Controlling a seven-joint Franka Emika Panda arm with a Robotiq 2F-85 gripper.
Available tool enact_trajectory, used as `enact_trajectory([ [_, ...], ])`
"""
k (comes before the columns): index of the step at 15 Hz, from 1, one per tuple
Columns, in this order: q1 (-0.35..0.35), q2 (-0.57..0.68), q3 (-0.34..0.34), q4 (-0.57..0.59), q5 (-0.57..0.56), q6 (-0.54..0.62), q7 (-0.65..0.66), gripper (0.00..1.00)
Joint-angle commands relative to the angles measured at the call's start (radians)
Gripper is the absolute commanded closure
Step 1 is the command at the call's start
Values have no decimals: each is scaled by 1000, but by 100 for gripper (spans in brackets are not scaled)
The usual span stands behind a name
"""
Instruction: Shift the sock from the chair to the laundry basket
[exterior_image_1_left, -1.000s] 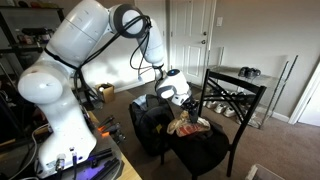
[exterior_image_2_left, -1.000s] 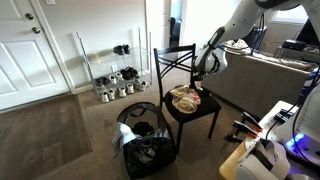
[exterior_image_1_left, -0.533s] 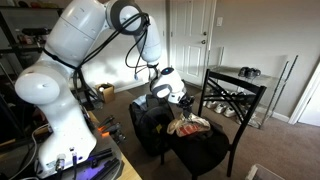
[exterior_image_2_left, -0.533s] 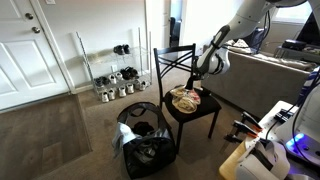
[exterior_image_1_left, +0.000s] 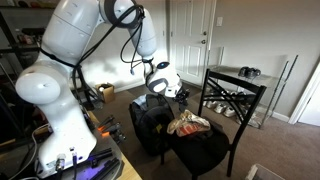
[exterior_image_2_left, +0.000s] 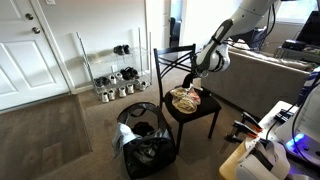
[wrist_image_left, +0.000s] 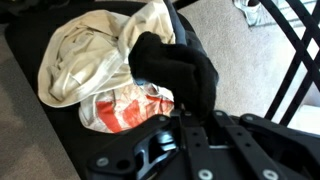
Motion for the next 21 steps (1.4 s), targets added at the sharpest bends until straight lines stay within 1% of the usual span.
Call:
enact_trajectory([
  [1,84,-32,5,-67,-18,-15,-66,97],
  [4,150,-37,9,-86,-19,-25,-110,97],
  [8,183,-39,37,-75,-40,-43,-161,97],
  [9,191,-1,29,-52,-1,-8,-134,90],
  [17,197,-2,36,-51,-5,-10,-156,90],
  [18,197,-2,36,-51,-5,-10,-156,97],
  [19,202,-5,47,-51,-15,3,-163,97],
  [21,251,-11,44,-40,-15,9,-178,97],
])
